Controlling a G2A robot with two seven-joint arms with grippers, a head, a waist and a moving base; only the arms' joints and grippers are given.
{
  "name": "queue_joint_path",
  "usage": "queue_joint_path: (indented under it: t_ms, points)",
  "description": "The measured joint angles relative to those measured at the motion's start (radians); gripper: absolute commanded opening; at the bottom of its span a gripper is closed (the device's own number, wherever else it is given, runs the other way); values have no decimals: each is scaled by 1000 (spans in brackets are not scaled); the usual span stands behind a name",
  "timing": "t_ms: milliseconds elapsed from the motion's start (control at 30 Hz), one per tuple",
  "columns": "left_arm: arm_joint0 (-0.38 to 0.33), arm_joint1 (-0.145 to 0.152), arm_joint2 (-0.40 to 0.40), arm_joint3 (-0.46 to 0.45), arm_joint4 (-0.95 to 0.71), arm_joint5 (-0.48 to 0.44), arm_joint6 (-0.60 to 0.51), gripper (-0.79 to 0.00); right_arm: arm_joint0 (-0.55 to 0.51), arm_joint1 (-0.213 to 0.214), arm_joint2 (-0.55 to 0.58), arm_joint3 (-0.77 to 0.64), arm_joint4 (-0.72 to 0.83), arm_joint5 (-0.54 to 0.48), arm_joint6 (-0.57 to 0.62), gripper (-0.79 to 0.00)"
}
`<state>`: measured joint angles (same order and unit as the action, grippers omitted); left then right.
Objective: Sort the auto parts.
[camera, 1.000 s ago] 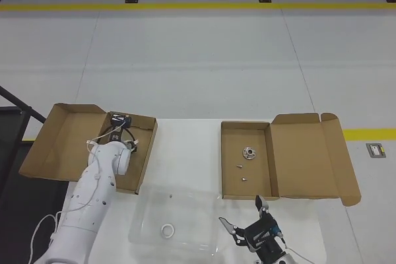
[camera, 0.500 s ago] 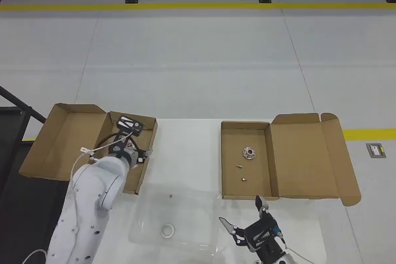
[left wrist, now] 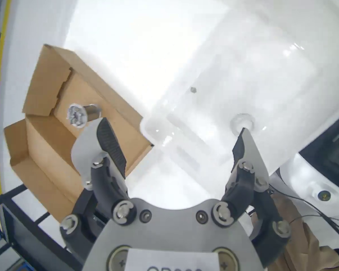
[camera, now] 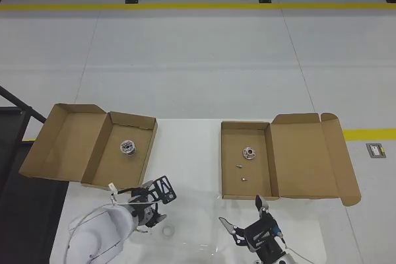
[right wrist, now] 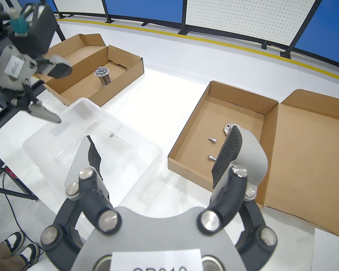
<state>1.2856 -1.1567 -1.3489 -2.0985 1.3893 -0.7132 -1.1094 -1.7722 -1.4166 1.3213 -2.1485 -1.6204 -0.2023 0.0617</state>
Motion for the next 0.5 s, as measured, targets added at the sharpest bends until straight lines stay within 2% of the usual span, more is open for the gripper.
queue_joint_path:
  t_ms: [300,500]
  points:
    - [2,1,1,3,0,1,3,0,0,0,0,0,0,0,0,0]
    - [2,2,61,80,64,16,15,0,0,0,0,0,0,0,0,0]
